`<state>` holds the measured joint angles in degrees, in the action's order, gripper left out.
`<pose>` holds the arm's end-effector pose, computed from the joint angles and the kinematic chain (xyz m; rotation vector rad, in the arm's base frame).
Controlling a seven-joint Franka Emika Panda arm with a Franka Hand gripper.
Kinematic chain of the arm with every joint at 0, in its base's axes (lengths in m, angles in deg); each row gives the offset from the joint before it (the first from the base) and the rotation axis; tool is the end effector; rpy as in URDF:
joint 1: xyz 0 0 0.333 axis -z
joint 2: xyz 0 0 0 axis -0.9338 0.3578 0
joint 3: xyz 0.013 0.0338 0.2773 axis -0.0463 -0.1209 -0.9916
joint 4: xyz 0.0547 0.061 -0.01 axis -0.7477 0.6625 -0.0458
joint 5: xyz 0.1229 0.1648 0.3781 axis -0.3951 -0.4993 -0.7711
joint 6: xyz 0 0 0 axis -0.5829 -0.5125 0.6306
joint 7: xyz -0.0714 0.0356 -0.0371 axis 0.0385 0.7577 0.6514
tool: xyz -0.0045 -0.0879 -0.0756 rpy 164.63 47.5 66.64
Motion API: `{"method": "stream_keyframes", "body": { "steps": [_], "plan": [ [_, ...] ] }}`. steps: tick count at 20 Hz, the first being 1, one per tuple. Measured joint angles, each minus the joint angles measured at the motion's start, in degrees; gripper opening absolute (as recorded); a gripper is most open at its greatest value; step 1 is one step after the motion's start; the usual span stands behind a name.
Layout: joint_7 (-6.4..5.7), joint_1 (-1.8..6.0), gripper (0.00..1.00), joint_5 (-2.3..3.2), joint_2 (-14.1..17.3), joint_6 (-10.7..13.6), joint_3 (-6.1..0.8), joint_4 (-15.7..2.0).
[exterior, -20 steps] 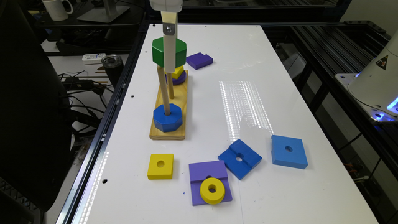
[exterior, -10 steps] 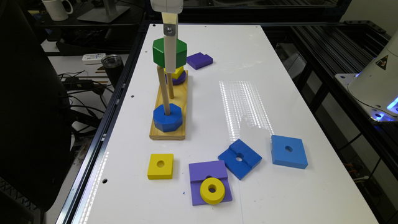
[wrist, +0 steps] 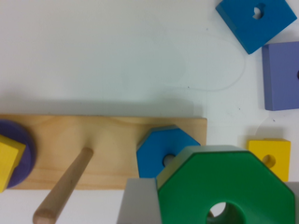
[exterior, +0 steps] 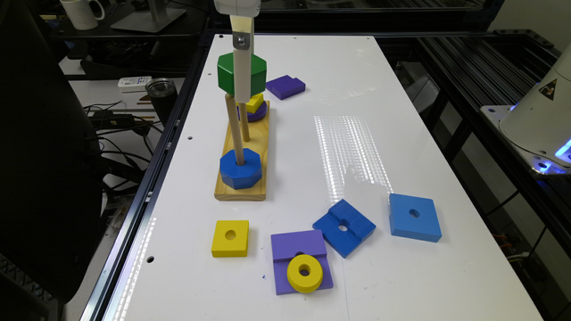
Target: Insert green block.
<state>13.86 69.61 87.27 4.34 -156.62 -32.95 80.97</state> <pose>0.6159 0.1244 0.3084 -2.8427 1.1496 -0.0936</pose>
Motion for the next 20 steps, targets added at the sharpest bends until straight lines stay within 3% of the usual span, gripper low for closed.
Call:
{"method": "stream_keyframes", "body": {
  "steps": [15,20],
  "plan": [
    [0.00,0.00,0.00,0.00,0.19,-0.98,0.02,-0.11],
    [0.03,-0.02,0.00,0.00,1.76,-1.16,0.02,-1.99]
  ]
}}
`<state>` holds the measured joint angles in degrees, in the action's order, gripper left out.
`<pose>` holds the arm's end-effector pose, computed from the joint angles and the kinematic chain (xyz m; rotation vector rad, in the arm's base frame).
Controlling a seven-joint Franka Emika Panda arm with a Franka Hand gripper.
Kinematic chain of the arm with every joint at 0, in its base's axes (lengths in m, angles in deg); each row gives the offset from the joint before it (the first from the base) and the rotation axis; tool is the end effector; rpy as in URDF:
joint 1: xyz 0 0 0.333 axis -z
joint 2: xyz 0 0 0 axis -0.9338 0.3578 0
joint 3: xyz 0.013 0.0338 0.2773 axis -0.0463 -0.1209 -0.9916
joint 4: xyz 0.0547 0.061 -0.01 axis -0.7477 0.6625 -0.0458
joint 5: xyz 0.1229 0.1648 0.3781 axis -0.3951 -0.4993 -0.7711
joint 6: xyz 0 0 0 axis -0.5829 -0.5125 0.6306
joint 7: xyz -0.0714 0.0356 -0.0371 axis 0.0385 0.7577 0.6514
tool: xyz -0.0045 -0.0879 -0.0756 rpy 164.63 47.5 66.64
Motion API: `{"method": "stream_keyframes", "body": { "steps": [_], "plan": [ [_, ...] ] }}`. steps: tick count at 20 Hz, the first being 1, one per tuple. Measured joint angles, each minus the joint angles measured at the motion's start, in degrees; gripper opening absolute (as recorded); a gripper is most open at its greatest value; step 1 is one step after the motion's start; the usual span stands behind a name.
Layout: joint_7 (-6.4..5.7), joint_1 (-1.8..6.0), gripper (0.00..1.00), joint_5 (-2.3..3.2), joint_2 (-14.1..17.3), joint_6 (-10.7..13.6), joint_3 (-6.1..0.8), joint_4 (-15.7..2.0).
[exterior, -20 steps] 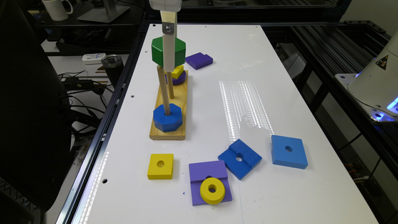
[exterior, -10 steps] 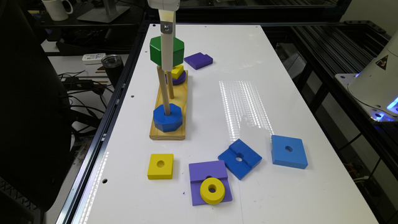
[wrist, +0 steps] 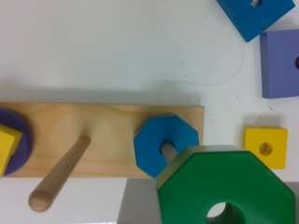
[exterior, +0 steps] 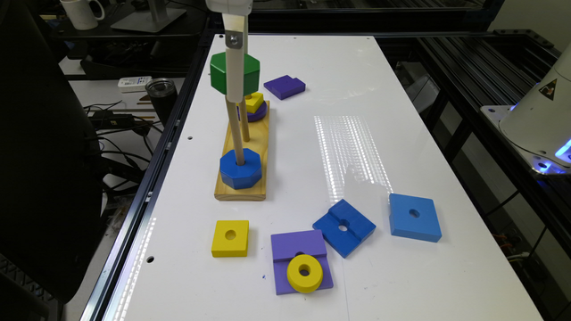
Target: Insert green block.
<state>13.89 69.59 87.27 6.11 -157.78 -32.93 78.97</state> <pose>0.6269 0.1259 0.3084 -2.8233 1.1445 -0.1194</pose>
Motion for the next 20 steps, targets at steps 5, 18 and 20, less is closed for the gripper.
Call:
{"method": "stream_keyframes", "body": {
  "steps": [5,18,20],
  "plan": [
    [0.03,-0.03,0.00,0.04,2.10,0.02,-0.02,-2.42],
    [0.03,-0.06,0.00,0.05,2.26,0.10,-0.06,-2.58],
    [0.03,-0.07,0.00,0.05,2.26,0.13,-0.06,-2.58]
  ]
}}
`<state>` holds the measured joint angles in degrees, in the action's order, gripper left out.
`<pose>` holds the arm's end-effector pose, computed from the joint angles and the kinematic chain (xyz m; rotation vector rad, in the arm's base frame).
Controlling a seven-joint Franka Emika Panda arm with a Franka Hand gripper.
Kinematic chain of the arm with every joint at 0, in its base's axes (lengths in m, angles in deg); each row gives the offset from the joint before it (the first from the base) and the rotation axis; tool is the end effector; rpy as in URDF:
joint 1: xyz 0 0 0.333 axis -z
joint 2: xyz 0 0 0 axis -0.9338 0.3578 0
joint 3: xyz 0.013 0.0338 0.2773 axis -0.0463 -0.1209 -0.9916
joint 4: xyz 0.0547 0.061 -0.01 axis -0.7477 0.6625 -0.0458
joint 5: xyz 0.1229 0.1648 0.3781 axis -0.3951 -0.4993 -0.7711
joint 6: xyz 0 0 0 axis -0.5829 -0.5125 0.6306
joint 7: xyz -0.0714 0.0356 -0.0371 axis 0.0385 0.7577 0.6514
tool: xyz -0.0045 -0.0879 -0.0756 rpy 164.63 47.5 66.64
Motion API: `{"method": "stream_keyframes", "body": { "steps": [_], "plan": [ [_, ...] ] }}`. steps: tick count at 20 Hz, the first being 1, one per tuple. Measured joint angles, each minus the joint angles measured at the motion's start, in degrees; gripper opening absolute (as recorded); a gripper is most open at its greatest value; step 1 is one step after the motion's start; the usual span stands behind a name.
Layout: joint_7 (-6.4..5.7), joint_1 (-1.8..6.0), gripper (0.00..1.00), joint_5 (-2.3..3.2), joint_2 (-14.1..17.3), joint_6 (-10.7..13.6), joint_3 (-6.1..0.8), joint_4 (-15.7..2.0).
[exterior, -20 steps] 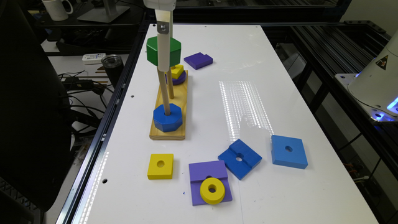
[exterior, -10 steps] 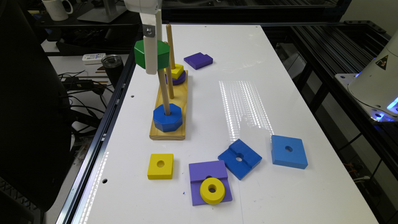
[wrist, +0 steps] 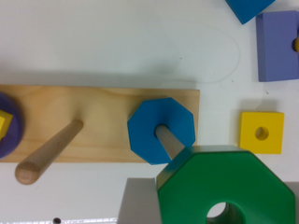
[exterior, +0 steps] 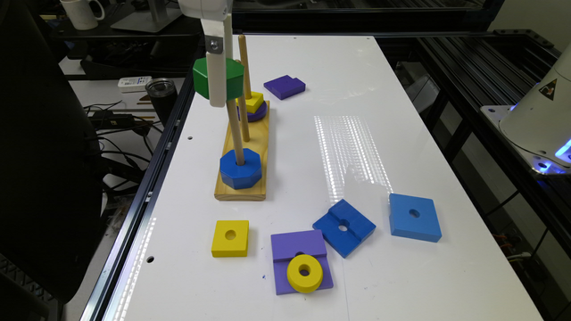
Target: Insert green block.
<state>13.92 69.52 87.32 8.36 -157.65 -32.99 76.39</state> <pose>0.6379 0.1285 0.3057 -2.8156 1.1405 -0.1183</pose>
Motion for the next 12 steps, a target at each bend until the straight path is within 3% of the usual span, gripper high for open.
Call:
{"method": "stream_keyframes", "body": {
  "steps": [12],
  "plan": [
    [0.05,0.10,0.00,0.01,-0.29,0.80,0.04,0.45]
  ]
}}
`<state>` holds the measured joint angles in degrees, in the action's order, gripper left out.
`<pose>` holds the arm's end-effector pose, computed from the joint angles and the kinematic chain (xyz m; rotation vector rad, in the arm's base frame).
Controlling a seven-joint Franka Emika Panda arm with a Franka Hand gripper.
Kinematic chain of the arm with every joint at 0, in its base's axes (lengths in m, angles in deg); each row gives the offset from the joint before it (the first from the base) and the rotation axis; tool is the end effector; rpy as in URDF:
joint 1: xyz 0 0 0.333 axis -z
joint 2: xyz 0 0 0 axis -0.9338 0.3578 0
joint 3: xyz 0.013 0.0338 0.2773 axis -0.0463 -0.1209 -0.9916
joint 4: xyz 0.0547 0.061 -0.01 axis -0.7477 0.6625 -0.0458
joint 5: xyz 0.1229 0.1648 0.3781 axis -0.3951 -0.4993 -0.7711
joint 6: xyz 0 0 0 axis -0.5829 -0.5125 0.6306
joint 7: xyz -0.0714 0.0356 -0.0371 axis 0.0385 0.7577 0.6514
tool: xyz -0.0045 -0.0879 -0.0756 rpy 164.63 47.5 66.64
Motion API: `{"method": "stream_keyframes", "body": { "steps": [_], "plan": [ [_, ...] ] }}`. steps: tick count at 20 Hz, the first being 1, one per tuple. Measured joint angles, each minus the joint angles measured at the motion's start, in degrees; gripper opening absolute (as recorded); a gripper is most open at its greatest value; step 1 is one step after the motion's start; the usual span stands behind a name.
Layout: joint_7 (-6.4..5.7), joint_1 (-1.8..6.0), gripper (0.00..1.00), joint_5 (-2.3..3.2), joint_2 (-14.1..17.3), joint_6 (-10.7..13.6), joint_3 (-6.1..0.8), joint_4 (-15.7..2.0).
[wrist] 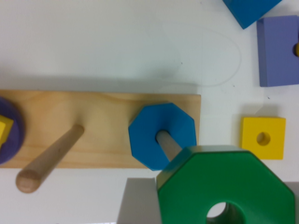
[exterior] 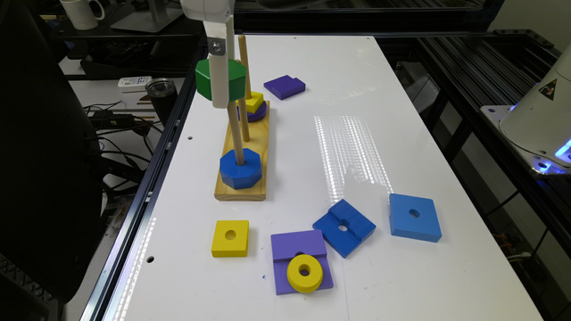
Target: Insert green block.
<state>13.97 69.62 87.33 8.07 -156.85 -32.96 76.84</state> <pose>0.6347 0.1267 0.3036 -2.8257 1.1454 -0.0986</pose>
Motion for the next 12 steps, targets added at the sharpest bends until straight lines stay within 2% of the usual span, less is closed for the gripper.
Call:
{"method": "stream_keyframes", "body": {
  "steps": [12],
  "plan": [
    [0.00,0.00,0.00,0.01,-0.01,0.28,0.04,0.65]
  ]
}}
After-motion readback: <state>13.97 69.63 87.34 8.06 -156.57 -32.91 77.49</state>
